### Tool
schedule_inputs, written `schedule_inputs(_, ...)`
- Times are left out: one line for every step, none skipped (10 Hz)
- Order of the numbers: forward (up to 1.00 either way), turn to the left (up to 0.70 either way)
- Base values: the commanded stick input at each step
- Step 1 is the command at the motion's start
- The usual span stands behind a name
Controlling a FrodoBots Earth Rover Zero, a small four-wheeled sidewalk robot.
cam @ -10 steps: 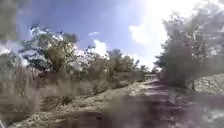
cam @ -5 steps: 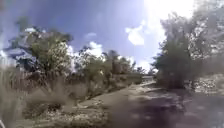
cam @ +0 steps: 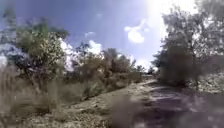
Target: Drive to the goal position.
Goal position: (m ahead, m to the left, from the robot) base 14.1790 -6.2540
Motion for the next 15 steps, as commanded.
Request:
schedule_inputs(0.70, -0.32)
schedule_inputs(0.70, -0.08)
schedule_inputs(0.70, 0.00)
schedule_inputs(0.70, 0.00)
schedule_inputs(0.70, 0.00)
schedule_inputs(0.70, 0.00)
schedule_inputs(0.70, 0.00)
schedule_inputs(0.70, 0.00)
schedule_inputs(0.70, 0.00)
schedule_inputs(0.70, 0.00)
schedule_inputs(0.70, 0.00)
schedule_inputs(0.70, 0.00)
schedule_inputs(0.70, 0.00)
schedule_inputs(0.70, 0.00)
schedule_inputs(0.70, 0.00)
